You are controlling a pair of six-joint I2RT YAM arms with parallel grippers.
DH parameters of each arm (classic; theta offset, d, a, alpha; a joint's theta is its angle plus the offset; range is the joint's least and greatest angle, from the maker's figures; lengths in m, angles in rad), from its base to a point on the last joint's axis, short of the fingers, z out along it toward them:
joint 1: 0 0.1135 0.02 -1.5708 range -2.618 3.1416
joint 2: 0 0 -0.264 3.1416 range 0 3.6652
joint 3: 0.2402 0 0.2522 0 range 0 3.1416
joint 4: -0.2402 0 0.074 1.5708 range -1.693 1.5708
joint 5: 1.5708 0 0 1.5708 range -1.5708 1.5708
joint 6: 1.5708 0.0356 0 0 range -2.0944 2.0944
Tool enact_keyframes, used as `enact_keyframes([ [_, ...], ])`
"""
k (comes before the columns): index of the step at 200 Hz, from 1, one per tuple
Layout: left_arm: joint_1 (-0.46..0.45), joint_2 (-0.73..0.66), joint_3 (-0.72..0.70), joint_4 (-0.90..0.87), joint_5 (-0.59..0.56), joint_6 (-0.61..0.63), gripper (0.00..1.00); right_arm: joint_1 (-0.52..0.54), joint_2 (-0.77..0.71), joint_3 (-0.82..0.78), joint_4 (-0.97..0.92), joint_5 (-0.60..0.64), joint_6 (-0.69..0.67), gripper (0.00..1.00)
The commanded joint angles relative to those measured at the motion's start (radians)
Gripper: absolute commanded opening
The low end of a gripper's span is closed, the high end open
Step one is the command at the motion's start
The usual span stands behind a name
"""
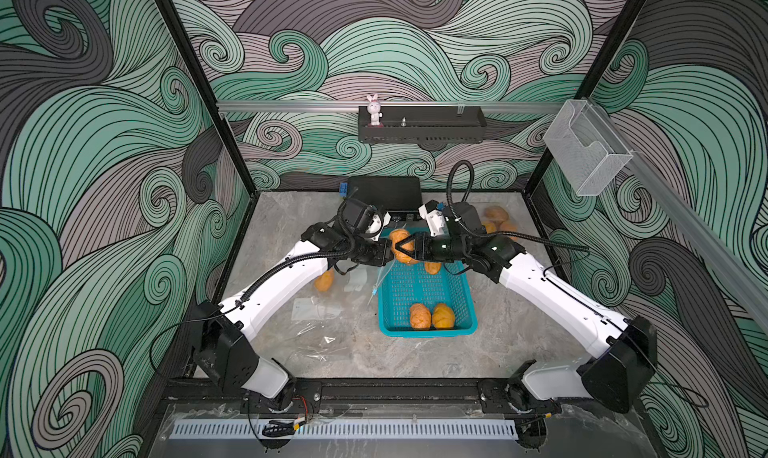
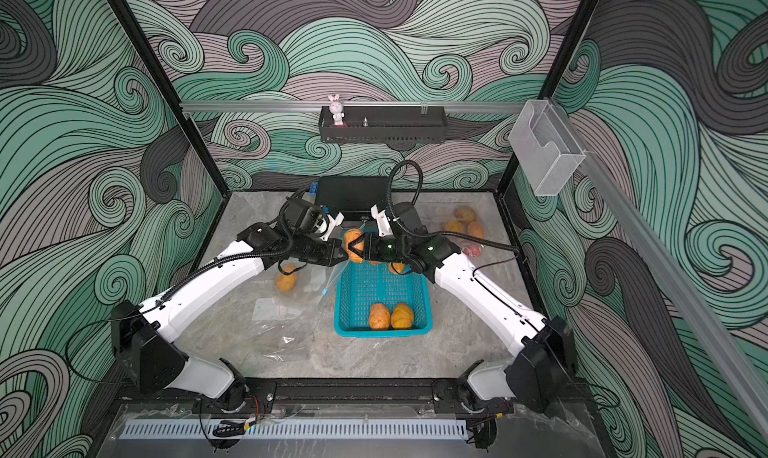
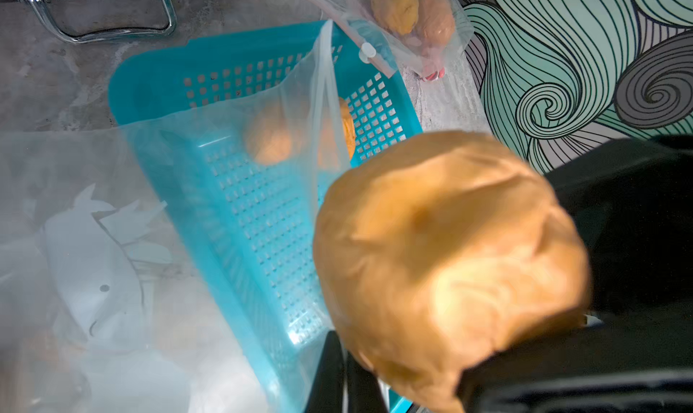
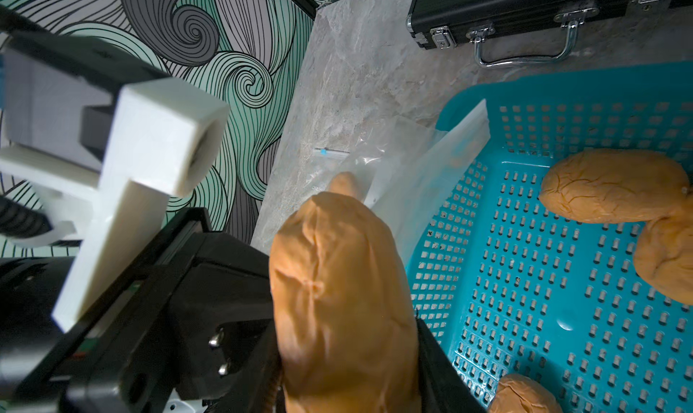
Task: Put the potatoes into a zipper bag and zip it
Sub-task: Place the potato into the zipper food storage bag.
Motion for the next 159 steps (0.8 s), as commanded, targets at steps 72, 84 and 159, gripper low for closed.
enact_keyframes([
  [72,-0.007,-0.009,0.046,-0.014,-0.047,0.002,0.00,0.038,0.008,-0.053,-0.076,0.076,-0.111,0.41],
  [84,-0.007,-0.007,0.051,-0.015,-0.048,0.003,0.00,0.050,0.020,-0.040,-0.094,0.076,-0.126,0.41],
  [159,-0.026,0.017,0.102,-0.059,-0.078,0.036,0.00,0.083,0.093,0.056,-0.191,0.075,-0.188,0.42],
])
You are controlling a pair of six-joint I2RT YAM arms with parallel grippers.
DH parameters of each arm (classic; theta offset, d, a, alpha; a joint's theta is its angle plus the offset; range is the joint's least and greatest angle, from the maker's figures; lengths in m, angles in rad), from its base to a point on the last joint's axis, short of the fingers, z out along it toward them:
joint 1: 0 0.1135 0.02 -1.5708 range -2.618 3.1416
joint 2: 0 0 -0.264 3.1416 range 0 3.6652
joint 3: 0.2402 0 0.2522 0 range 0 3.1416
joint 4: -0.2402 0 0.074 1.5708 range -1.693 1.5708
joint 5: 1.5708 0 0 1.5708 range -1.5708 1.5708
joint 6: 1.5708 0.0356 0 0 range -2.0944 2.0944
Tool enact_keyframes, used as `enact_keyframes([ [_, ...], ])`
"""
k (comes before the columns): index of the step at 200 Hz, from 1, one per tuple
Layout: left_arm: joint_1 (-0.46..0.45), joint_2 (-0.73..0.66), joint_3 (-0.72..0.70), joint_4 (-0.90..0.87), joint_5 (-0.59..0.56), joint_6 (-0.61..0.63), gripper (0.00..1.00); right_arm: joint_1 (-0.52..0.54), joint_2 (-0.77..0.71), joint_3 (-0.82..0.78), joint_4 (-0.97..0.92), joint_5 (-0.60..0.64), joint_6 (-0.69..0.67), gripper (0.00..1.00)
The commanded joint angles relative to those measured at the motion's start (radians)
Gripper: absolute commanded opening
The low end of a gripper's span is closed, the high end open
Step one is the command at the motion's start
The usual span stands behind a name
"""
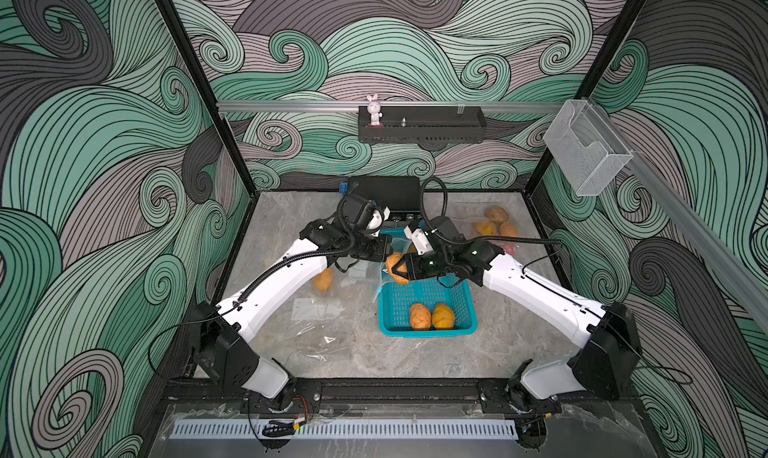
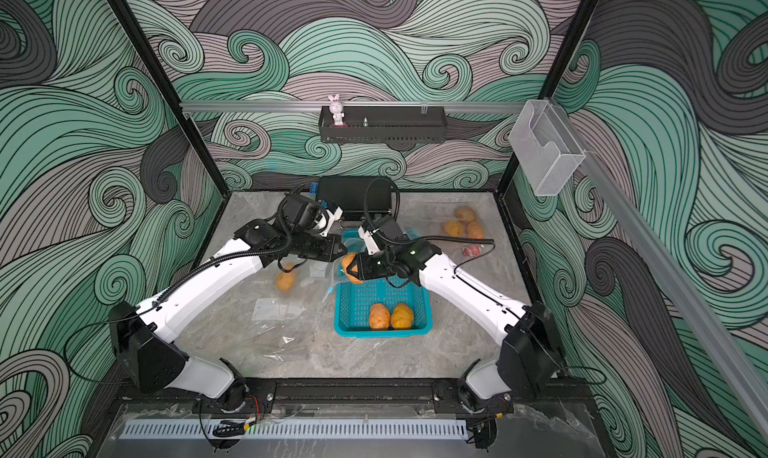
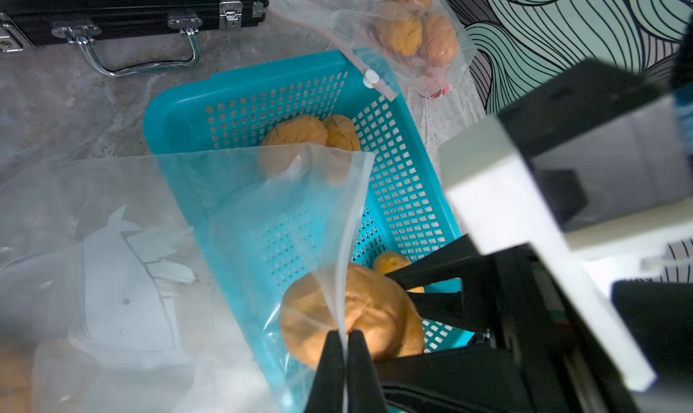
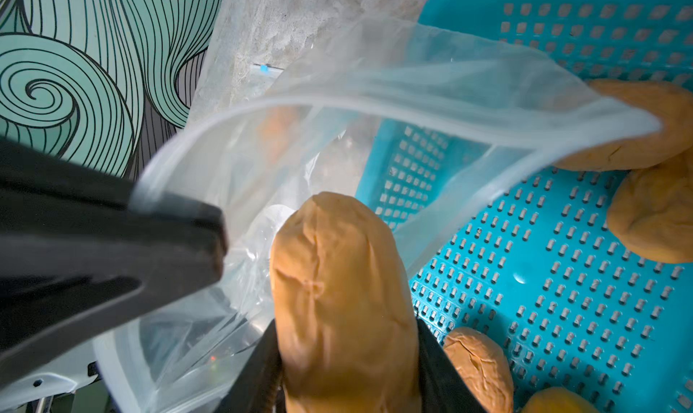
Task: Put the potatoes into a zipper bag and zip it
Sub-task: Place the potato into the zipper food storage bag, then pick up the potato from the basket.
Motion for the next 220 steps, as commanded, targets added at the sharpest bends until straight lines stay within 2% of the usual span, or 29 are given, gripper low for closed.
enact_keyframes([
  [1,-0.015,0.014,0.039,-0.032,-0.018,0.026,0.00,0.002,0.004,0.046,-0.042,0.007,-0.028,0.42],
  [32,-0.030,0.022,0.023,-0.037,-0.016,0.030,0.00,-0.002,0.026,0.098,-0.052,0.008,-0.004,0.49],
  [62,-0.033,0.016,0.000,-0.044,-0.027,0.030,0.00,-0.028,0.033,0.112,-0.039,-0.060,0.042,0.57],
  [103,-0.033,-0.025,-0.033,-0.008,-0.006,-0.008,0.00,-0.097,-0.002,0.054,0.045,-0.168,0.126,0.60],
  [138,-0.033,-0.046,-0.022,-0.004,-0.014,-0.007,0.00,-0.121,-0.100,0.035,0.058,-0.204,0.091,0.60],
  [171,-0.032,-0.057,0.007,-0.063,-0.113,0.034,0.00,-0.146,-0.243,-0.046,0.060,-0.103,0.040,0.64],
  [184,-0.030,-0.102,0.001,-0.064,-0.139,0.044,0.00,-0.169,-0.281,-0.090,0.061,-0.058,0.032,0.65],
  [220,-0.029,-0.149,-0.038,-0.027,-0.151,0.076,0.00,-0.237,-0.275,-0.204,0.063,0.078,-0.009,0.66],
])
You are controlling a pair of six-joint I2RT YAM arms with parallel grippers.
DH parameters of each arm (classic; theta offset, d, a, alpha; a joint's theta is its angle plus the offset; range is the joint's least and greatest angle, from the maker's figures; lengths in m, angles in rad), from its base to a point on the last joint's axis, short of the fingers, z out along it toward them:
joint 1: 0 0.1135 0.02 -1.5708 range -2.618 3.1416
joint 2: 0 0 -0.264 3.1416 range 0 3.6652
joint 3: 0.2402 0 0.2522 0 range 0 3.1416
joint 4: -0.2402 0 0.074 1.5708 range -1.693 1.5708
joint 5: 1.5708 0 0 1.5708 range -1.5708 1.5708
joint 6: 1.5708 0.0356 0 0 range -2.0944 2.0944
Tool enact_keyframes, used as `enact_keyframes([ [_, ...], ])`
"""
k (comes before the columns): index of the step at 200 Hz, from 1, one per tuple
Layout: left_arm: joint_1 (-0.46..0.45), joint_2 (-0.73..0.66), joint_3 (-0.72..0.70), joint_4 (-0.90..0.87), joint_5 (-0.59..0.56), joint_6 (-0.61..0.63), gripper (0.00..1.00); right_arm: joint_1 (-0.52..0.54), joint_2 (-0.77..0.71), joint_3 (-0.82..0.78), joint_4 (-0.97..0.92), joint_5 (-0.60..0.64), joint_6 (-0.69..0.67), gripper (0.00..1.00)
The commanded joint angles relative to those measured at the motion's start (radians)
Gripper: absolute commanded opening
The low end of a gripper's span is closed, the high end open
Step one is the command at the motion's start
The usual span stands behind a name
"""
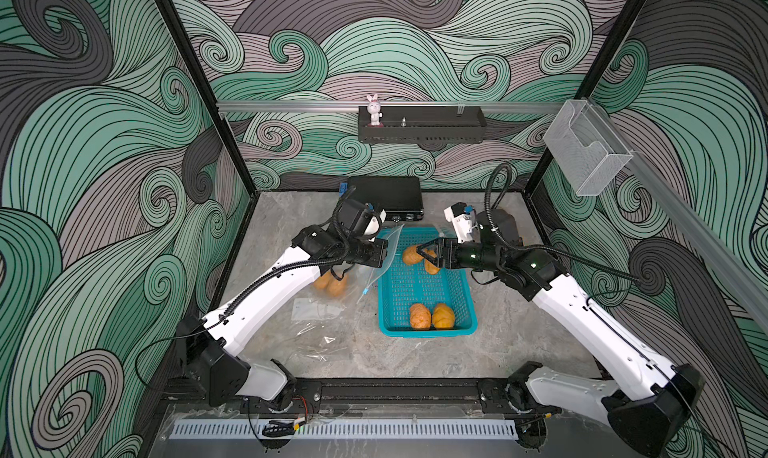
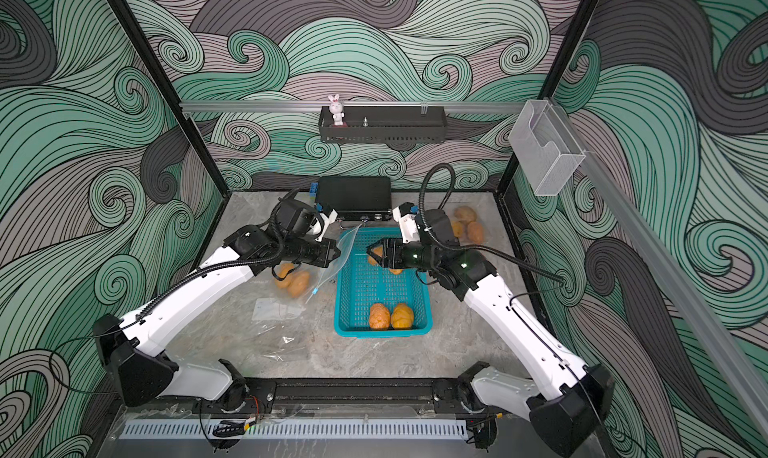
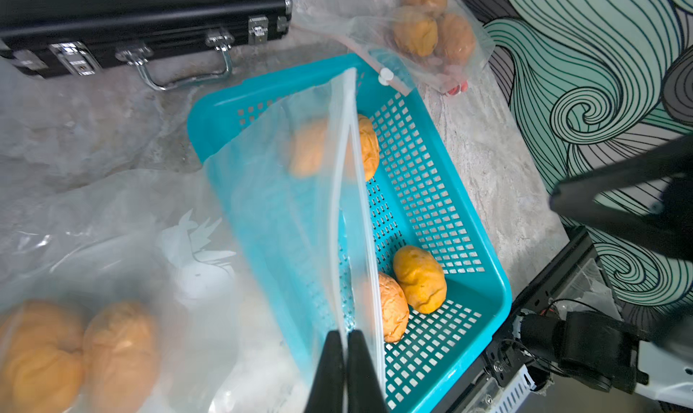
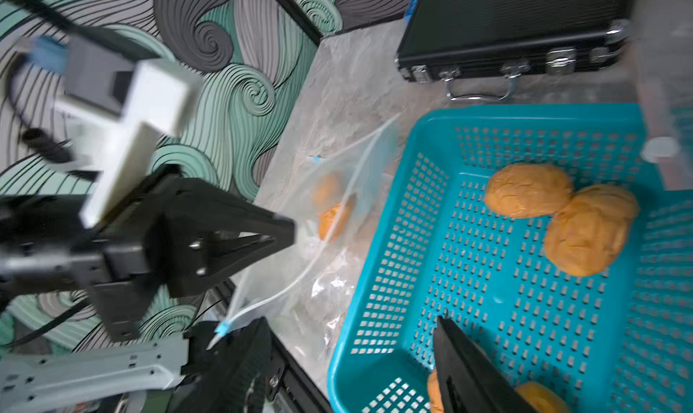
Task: Put the potatoes into a zipper bag and zip it
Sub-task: Pick up the potato from the basket.
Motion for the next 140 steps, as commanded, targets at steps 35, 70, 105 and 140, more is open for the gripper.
enact_keyframes([
  [35,0.000,-0.059,-0.047,0.044,-0.050,0.089,0.00,-0.045,0.193,-0.062,-0.059,0.212,-0.068,0.64],
  [70,-0.002,-0.057,-0.077,0.033,-0.038,0.105,0.00,-0.033,0.368,-0.005,-0.093,0.276,-0.083,0.62],
  [105,-0.003,-0.088,-0.126,0.070,-0.033,0.126,0.00,-0.009,0.472,0.027,-0.077,0.403,-0.074,0.62],
  [140,-0.003,-0.099,-0.147,0.071,-0.007,0.118,0.00,-0.004,0.511,0.040,-0.063,0.487,-0.088,0.64],
])
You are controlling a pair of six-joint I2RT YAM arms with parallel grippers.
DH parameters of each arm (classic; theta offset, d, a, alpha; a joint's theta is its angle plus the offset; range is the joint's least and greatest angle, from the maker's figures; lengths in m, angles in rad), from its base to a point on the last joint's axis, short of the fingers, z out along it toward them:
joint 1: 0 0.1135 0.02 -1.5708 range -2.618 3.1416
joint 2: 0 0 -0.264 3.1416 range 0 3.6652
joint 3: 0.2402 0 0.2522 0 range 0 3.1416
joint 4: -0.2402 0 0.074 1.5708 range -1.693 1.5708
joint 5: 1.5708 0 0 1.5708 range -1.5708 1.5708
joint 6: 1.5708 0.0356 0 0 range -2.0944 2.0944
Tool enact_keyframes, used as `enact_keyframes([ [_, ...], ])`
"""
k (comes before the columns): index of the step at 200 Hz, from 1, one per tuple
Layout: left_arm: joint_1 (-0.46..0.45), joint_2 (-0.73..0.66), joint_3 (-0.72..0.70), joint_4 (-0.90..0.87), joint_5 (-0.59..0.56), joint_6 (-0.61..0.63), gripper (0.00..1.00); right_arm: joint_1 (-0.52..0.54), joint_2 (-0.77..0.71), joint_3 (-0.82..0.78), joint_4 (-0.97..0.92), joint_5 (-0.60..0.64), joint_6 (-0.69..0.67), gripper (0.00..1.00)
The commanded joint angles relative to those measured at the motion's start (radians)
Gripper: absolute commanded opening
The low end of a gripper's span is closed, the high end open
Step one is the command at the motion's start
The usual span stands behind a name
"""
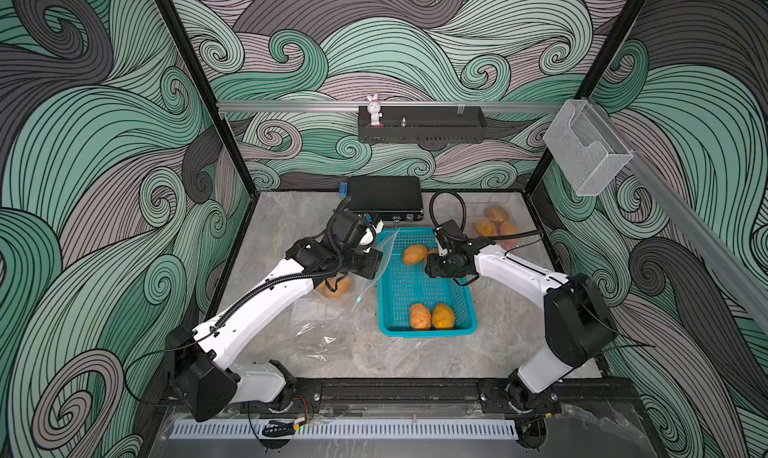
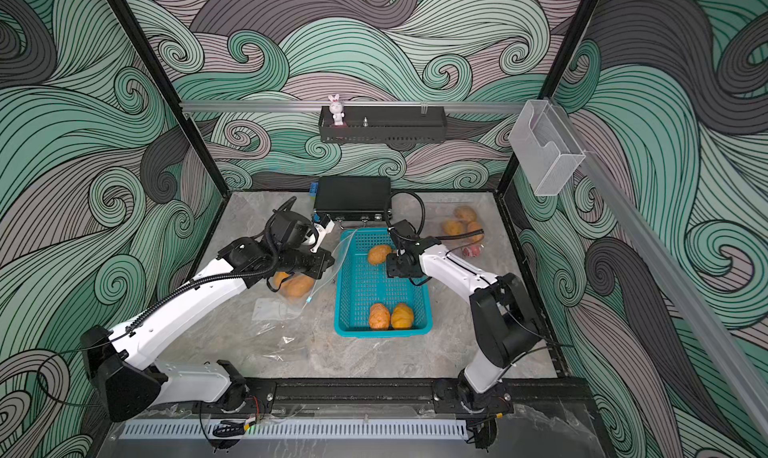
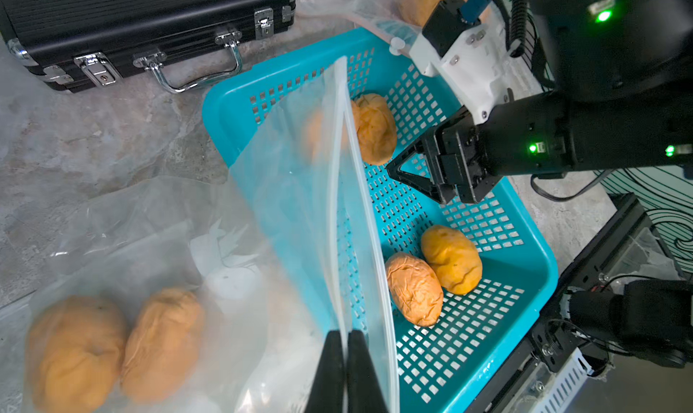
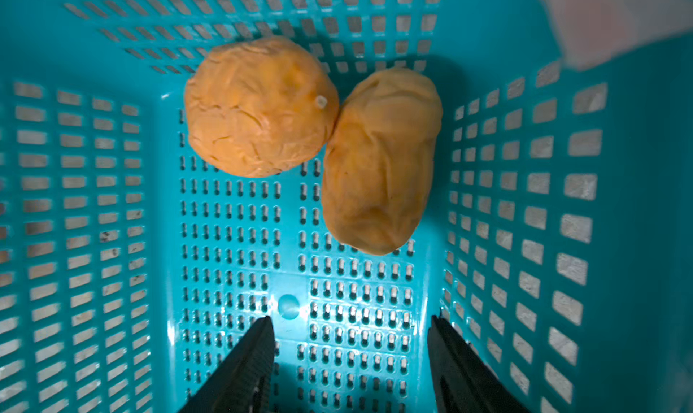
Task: Put the potatoes into a zipper bag and zip it
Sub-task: Pick up the potato from the basket.
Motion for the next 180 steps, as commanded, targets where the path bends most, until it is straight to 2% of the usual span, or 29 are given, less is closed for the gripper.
enact_keyframes([
  [1,-0.003,-0.033,-0.005,0.024,0.021,0.010,0.00,0.005,0.018,0.036,0.003,0.106,-0.023,0.64],
  [75,-0.003,-0.055,-0.015,0.025,0.013,-0.003,0.00,0.005,0.085,0.072,0.035,0.201,-0.037,0.66],
  [120,-0.003,-0.058,-0.020,0.026,0.008,-0.003,0.00,0.005,0.142,0.116,0.039,0.194,-0.034,0.66],
  [152,-0.003,-0.051,-0.019,0.022,0.007,-0.003,0.00,0.005,0.196,0.144,0.039,0.190,-0.027,0.63],
  [180,-0.003,-0.046,-0.020,0.021,0.003,-0.003,0.00,0.012,0.223,0.168,0.030,0.248,-0.030,0.60],
])
